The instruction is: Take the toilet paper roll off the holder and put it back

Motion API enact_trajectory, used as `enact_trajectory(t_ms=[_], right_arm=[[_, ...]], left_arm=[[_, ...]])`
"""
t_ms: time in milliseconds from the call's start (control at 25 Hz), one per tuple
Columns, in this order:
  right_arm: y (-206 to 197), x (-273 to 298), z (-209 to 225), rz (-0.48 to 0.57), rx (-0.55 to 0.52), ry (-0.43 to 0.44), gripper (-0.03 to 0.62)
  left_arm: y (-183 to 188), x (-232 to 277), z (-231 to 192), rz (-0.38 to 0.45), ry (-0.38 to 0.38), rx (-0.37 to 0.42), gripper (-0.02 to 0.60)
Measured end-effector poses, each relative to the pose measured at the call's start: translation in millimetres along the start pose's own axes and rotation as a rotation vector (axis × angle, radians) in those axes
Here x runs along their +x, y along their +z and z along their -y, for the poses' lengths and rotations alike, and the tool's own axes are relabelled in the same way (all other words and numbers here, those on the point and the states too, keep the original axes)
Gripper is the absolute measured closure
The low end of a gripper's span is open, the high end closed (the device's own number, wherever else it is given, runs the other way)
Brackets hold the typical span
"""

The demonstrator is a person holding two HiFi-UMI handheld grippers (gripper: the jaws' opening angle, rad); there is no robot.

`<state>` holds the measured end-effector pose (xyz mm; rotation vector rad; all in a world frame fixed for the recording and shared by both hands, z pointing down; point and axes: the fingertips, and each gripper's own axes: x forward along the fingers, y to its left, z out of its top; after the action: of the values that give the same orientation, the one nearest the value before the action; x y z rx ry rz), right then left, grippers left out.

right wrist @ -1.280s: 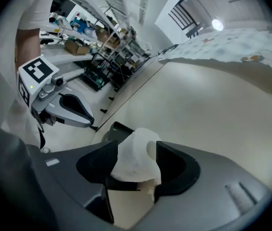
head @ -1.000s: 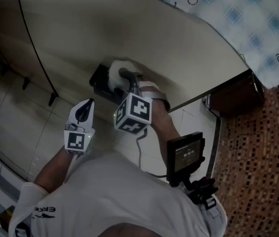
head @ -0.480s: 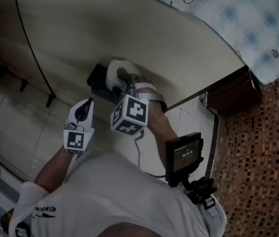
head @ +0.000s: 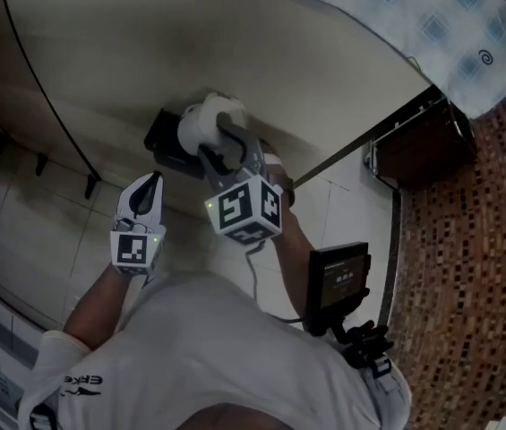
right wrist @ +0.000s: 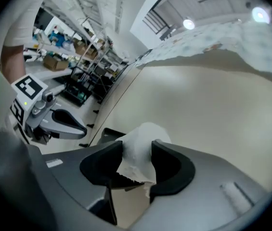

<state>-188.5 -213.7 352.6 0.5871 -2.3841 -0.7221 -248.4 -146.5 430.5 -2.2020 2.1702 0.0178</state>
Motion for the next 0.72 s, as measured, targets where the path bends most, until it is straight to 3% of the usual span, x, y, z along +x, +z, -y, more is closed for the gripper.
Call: enact_trajectory(t_ms=[240, 480, 720], right_arm=[[-18, -16, 19, 0.161, 0.452, -0.011, 0.398], [-54, -18, 27, 0.232, 0.798, 0.006, 0.399], [-72, -24, 36, 0.375, 1.155, 0.033, 0.401]], left_arm=[[7, 8, 5, 0.01, -0.015, 0.011, 0.578], [5, 8, 11, -0.014, -0.016, 0.018, 0.578], [3, 8, 9, -0.004, 0.001, 0.033, 0.578]])
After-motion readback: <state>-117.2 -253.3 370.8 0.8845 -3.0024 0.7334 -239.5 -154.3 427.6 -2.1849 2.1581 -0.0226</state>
